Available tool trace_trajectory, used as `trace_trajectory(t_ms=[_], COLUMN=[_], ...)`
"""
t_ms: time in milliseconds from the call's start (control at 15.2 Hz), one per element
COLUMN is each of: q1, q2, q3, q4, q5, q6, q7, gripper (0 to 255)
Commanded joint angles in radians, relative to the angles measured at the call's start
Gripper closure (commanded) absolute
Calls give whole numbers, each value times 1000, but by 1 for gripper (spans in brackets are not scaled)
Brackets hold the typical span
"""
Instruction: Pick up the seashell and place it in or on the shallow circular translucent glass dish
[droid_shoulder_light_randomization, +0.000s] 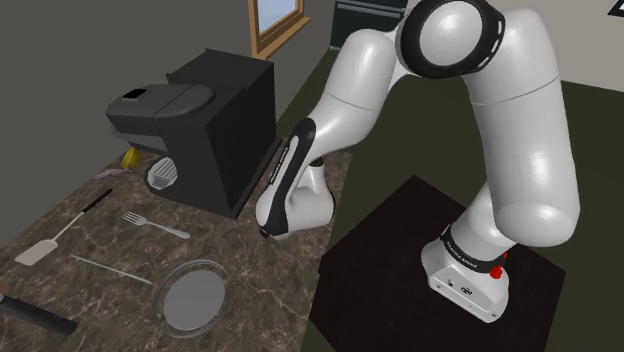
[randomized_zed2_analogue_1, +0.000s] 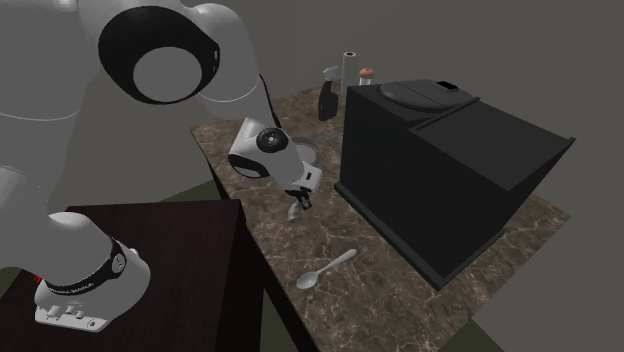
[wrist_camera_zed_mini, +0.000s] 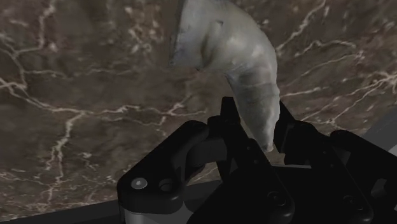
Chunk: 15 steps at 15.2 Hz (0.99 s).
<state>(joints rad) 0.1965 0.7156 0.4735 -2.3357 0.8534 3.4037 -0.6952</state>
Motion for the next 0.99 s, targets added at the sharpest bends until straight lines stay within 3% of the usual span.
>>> trace_trajectory(t_ms=[0,528,858,924], q1=[20,141,250,253], q2=[-42,-205,-302,-305], q3=[-16,-128,-241,-244], q4=[-14,-66,-100,-101], q5=[19,65,44,41], q6=[-28,-150,-229,-232], q7=[3,37,96,99], gripper=[255,255,255,255])
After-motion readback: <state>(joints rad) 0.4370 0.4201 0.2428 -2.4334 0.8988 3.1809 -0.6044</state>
